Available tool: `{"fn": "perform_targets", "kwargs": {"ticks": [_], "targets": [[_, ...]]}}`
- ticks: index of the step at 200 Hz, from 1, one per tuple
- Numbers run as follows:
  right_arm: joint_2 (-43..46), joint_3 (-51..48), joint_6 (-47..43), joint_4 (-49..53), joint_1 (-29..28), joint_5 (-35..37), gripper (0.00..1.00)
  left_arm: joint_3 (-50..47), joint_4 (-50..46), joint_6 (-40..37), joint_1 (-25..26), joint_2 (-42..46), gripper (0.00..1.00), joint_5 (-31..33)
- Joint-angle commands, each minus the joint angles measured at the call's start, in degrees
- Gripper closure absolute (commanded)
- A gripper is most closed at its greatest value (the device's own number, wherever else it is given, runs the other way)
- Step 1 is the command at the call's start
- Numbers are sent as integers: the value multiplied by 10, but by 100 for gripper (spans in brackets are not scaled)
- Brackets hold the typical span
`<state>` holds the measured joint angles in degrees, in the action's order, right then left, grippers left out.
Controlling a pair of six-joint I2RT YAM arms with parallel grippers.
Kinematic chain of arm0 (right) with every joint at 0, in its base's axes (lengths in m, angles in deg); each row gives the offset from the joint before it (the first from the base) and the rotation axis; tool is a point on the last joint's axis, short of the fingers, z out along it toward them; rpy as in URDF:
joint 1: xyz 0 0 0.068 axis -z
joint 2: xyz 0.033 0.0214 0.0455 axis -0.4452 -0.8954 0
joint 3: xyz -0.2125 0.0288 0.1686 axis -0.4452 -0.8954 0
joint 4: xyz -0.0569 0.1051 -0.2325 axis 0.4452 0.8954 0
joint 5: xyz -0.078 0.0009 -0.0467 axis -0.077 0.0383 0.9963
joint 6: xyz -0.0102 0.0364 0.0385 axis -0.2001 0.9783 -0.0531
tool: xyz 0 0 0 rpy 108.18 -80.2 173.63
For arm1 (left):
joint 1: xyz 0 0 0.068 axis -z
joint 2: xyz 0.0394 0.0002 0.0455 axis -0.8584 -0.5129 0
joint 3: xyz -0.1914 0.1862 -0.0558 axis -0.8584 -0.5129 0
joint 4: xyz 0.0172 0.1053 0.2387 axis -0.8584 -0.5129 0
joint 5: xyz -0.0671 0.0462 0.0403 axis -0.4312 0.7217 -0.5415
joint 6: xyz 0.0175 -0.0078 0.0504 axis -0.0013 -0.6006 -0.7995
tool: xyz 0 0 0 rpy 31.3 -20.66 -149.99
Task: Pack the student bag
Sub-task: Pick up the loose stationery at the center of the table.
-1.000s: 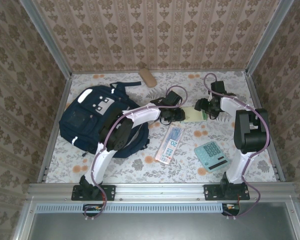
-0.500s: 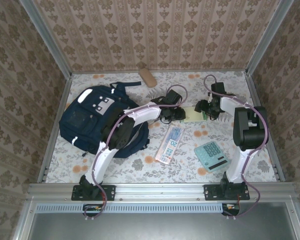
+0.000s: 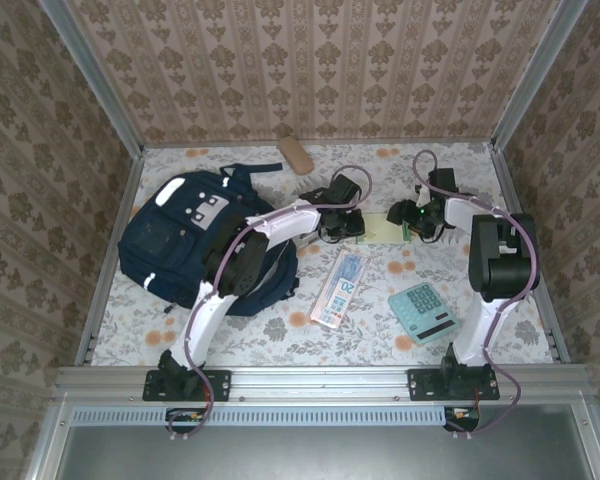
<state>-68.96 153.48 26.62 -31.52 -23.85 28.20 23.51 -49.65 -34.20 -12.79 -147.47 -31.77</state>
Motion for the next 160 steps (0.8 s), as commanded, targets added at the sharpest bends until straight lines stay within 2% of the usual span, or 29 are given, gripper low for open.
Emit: {"fn": "perform_targets", "kwargs": {"ticks": [1, 30, 42, 71, 102, 148, 160], "targets": [[44, -27, 19, -39, -15, -155, 34, 3, -31, -7, 3, -29, 85, -19], [60, -44, 41, -72, -14, -239, 36, 5, -38, -18, 0, -28, 84, -25], [64, -47, 42, -77, -13, -241, 37, 3, -37, -20, -1, -28, 84, -30], [52, -45, 40, -72, -13, -242, 46, 1, -38, -28, -2, -26, 84, -39], [26, -50, 67, -107, -14, -281, 49, -5, -24, -29, -7, -24, 84, -60], [41, -48, 50, -78, -8, -233, 51, -7, -32, -38, -12, -20, 84, -57], [42, -46, 47, -71, -3, -227, 59, -6, -33, -39, -12, -20, 84, -57]]}}
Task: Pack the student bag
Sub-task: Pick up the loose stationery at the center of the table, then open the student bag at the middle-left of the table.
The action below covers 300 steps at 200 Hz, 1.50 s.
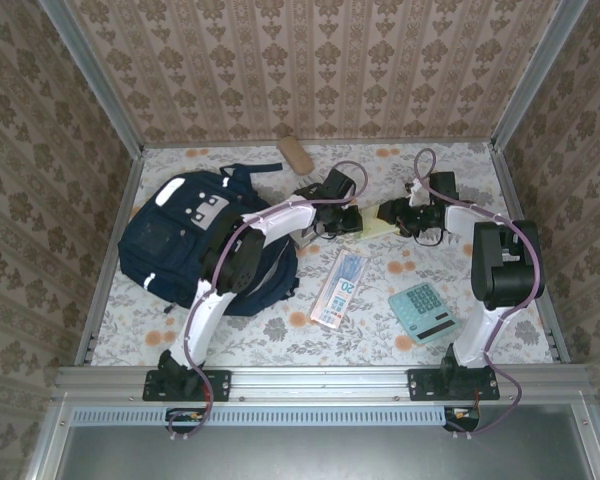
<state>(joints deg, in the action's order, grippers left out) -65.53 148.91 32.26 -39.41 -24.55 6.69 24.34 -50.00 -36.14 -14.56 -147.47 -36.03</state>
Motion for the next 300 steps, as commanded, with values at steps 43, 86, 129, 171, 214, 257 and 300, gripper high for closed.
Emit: {"fn": "perform_targets", "kwargs": {"ticks": [43, 86, 129, 171, 214, 257, 300], "targets": [[15, -6, 3, 0, 8, -15, 100, -10, -35, -31, 6, 0, 70, -4], [87, -29, 28, -6, 20, 13, 100, -15, -35, -46, 6, 93, 51, 31], [151, -39, 43, 3, 19, 11, 100, -27, -104, -111, -9, 183, 48, 76], [200, -60, 68, -11, -10, 12, 100, -100, -179, -180, -35, 280, 48, 155], [240, -73, 96, -26, -49, 23, 100, -236, -209, -213, -84, 377, 48, 190], [252, -87, 112, -38, -88, 40, 100, -316, -247, -263, -91, 408, 50, 267], [251, -98, 125, -54, -110, 46, 100, -356, -256, -285, -90, 400, 51, 315]]}}
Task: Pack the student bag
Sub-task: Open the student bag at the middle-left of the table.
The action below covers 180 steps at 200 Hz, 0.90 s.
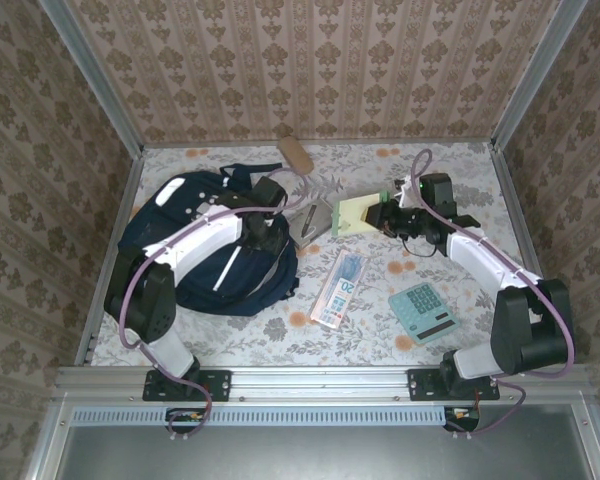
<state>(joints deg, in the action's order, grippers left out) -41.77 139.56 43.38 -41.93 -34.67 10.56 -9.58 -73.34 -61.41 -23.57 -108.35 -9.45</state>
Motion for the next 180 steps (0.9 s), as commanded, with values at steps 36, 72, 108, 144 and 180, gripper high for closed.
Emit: {"fn": "perform_targets", "kwargs": {"ticks": [36, 72, 108, 144, 180], "targets": [[14, -7, 19, -30, -20, 13, 100, -35, -25, -40, 13, -2, 53, 70], [39, 1, 22, -26, -39, 27, 100, -35, -34, -51, 30, 1, 95, 122], [48, 3, 41, -40, -93, 72, 100, 2, -72, -51, 29, 41, 100, 137], [41, -12, 92, -111, -151, 121, 100, 62, -107, -65, 1, 90, 100, 111], [0, -3, 136, -185, -221, 167, 100, 117, -137, -73, -39, 126, 100, 52]]}}
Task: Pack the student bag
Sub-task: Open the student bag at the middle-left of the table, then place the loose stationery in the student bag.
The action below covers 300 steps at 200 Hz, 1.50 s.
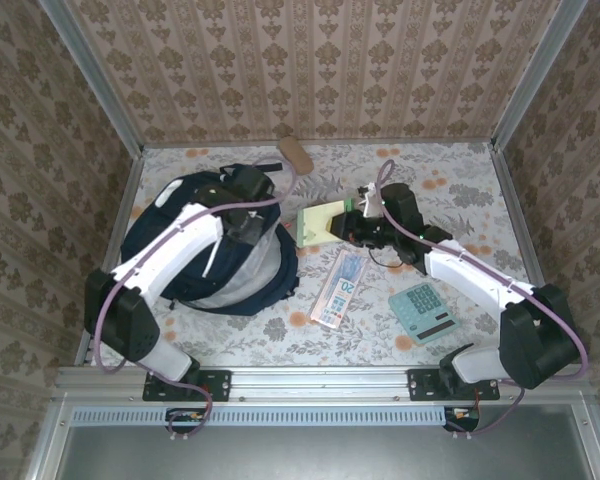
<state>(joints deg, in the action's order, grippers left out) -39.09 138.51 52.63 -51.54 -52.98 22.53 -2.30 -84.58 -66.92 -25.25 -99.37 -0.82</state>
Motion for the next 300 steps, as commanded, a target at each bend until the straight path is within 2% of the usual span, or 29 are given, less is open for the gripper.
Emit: {"fn": "perform_targets", "kwargs": {"ticks": [1, 27, 60, 64, 82, 98, 157, 182, 189, 193, 203, 207, 234, 240, 252, 300], "targets": [[-29, 9, 44, -90, -39, 49, 100, 46, -25, -17, -24, 38, 100, -38], [-77, 30, 63, -132, -94, 98, 100, 66, -30, -15, -56, 55, 100, -92], [-167, 45, 140, -254, -147, 158, 100, 89, -29, -12, -74, 65, 100, -134], [-179, 50, 149, -268, -155, 166, 100, 92, -29, -12, -91, 65, 100, -138], [-240, 82, 180, -319, -184, 195, 100, 101, -28, -11, -109, 71, 100, -161], [-278, 97, 199, -367, -213, 248, 100, 110, -29, -12, -123, 73, 100, -178], [-446, 256, 255, -423, -268, 305, 100, 107, -28, -15, -147, 80, 100, -221], [-510, 347, 258, -376, -279, 308, 100, 106, -25, -10, -147, 84, 100, -232], [-527, 377, 255, -350, -281, 310, 97, 105, -24, -9, -148, 86, 100, -233], [-536, 396, 253, -332, -281, 308, 92, 104, -23, -9, -147, 87, 100, -233], [-558, 435, 246, -291, -281, 303, 68, 104, -24, -8, -147, 88, 100, -234], [-564, 446, 245, -278, -281, 300, 61, 104, -24, -8, -147, 88, 100, -235], [-533, 420, 229, -225, -279, 307, 36, 104, -25, -13, -148, 90, 100, -228], [-521, 413, 219, -203, -280, 310, 28, 102, -24, -14, -149, 90, 100, -227], [-499, 396, 201, -182, -279, 311, 26, 99, -20, -13, -151, 89, 100, -227], [-454, 349, 177, -139, -270, 297, 27, 84, -8, -12, -157, 88, 100, -235]]}}
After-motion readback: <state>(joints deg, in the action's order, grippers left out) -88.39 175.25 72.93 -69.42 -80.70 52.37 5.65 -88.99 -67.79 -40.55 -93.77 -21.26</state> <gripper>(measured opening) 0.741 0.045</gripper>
